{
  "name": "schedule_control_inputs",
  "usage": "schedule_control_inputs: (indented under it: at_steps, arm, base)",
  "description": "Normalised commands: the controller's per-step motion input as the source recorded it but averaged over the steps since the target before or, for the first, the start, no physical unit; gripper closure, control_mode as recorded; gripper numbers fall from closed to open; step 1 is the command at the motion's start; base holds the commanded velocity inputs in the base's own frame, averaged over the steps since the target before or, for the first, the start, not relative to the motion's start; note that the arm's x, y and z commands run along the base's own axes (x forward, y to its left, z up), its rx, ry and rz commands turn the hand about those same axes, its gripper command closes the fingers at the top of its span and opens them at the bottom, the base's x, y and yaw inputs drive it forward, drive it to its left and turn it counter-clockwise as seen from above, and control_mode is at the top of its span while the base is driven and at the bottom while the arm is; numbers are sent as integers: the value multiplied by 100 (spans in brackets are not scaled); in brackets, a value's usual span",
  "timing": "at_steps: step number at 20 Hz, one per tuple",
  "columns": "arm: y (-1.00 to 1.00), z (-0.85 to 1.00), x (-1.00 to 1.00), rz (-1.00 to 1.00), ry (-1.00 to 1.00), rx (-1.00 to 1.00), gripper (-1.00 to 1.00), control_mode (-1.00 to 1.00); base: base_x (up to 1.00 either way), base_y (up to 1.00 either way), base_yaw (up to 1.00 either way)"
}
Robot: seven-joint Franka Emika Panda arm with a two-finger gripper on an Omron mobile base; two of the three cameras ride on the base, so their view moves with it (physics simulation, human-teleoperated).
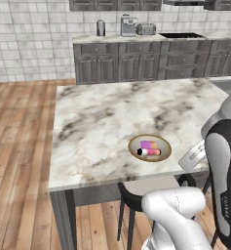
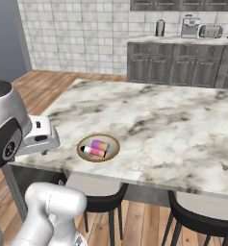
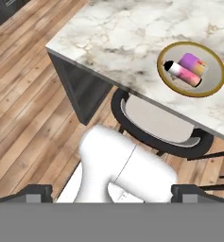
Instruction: Open the fridge, grab two sodas, and place both sodas inside the bowl with ice on the dining counter.
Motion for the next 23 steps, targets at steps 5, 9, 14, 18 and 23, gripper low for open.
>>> schedule_control_inputs:
  at_steps: [5,9,14,18,23]
  arm:
    - [3,10,-49,-6,-15,-1,-100,-100]
    - [0,21,-29,-3,-15,0,-100,-100]
    - [0,17,-8,-1,-11,0,-100,-100]
    - [1,17,-2,-1,-8,0,-100,-100]
    - [0,36,-10,-1,-14,0,-100,-100]
  base:
    - [0,0,0]
    - [0,0,0]
    - [0,0,0]
    - [0,0,0]
    - [0,0,0]
